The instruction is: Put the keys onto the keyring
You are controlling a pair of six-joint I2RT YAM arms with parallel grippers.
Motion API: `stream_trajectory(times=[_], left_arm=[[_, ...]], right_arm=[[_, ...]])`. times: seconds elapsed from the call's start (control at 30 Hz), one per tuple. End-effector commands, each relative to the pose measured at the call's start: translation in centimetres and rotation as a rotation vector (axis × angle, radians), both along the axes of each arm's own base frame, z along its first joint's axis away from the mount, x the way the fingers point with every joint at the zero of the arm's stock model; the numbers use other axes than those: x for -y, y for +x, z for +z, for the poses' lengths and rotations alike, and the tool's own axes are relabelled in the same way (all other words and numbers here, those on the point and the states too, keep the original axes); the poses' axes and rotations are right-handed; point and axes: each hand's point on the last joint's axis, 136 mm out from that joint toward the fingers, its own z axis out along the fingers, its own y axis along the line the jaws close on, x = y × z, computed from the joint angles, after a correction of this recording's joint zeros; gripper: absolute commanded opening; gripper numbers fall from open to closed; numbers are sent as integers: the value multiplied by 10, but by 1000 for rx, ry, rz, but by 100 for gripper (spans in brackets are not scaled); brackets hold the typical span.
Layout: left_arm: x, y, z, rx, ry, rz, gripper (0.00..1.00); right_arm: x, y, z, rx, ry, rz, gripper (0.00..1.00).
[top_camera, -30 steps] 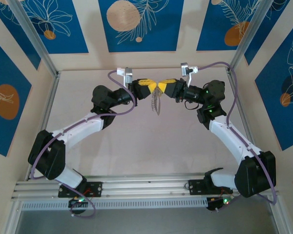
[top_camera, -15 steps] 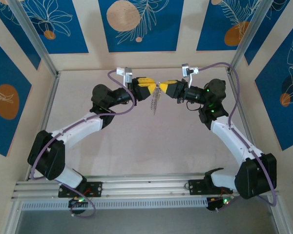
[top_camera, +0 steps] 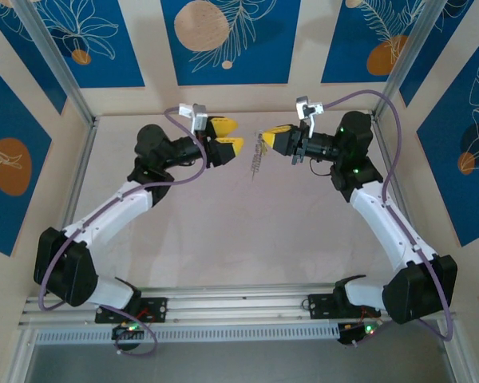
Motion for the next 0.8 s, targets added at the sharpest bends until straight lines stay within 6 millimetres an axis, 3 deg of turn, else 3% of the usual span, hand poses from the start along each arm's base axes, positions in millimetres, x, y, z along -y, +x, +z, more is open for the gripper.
stream_trajectory(times=[0.0, 0.47, 0.77], left_arm=[[0, -8, -3, 42, 120, -38, 69], [9, -7, -22, 15, 320, -139, 73], [13, -9, -23, -14, 338, -206, 66]], right_arm=[[-4, -5, -8, 40, -82, 50, 0], [-10, -8, -24, 45, -149, 131, 0], [-13, -20, -22, 45, -142, 173, 0]])
